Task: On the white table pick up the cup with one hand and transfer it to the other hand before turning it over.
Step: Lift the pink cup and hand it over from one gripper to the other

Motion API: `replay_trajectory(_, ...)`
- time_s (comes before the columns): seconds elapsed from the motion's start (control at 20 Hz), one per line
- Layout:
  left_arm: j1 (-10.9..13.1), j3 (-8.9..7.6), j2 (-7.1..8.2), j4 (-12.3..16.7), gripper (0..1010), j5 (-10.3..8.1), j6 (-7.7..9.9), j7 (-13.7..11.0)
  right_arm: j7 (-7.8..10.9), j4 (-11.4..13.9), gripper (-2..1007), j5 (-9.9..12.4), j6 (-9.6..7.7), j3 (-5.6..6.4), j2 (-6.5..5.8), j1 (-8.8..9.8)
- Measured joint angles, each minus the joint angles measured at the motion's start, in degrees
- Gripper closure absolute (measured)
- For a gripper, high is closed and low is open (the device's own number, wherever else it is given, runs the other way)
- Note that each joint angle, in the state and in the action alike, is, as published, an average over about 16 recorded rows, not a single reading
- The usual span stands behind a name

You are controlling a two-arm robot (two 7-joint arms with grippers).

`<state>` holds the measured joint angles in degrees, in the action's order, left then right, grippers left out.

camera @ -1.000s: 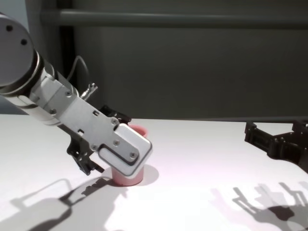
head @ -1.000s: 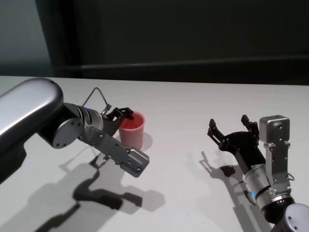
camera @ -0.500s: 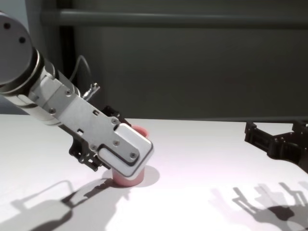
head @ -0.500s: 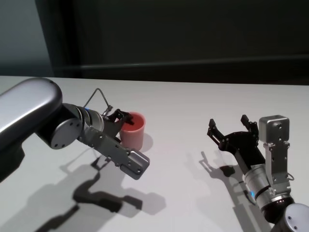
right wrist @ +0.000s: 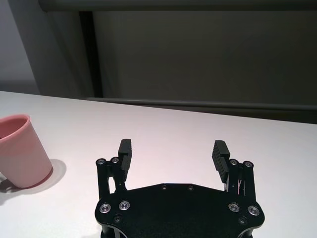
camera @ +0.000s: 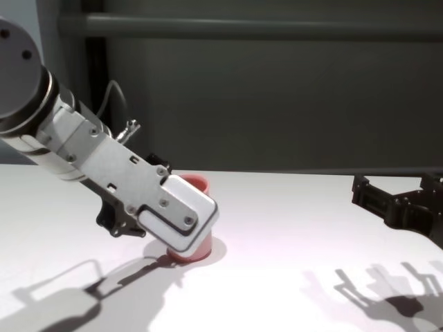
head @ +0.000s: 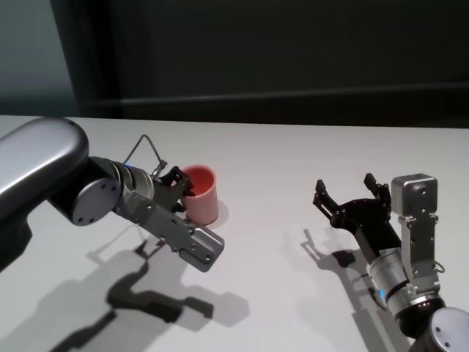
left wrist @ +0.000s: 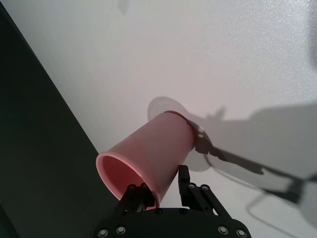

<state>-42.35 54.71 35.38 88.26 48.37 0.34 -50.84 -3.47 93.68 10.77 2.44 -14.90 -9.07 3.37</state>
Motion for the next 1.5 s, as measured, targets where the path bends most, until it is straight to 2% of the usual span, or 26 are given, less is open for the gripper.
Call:
replay_trajectory(0.35,0.31,-0.51,0.33,-0.13,871,-2.45,-0.08,0.72,0.0,0.0,3,0.0,0.0,0.0,0.0,0.0)
replay_trajectory(0.5,0.86,-1.25,0.52,-0.21,920,-4.37,-0.34,1.43,0.0,0.0,3,0.0,0.0,0.0,0.0,0.0)
replay_trajectory(0.65,1.78,-2.47,0.73,-0.37,948,-7.25,-0.85,2.56,0.0,0.0,3,0.0,0.0,0.0,0.0,0.0)
replay_trajectory(0.9,4.13,-5.55,1.05,-1.03,957,-13.78,-2.5,5.55,0.0,0.0,3,0.0,0.0,0.0,0.0,0.0)
replay_trajectory(1.2,7.4,-10.2,1.2,-2.84,957,-22.69,-5.87,9.88,0.0,0.0,3,0.0,0.0,0.0,0.0,0.0)
replay_trajectory(1.5,10.43,-16.09,0.56,-5.37,957,-33.82,-10.42,13.03,0.0,0.0,3,0.0,0.0,0.0,0.0,0.0)
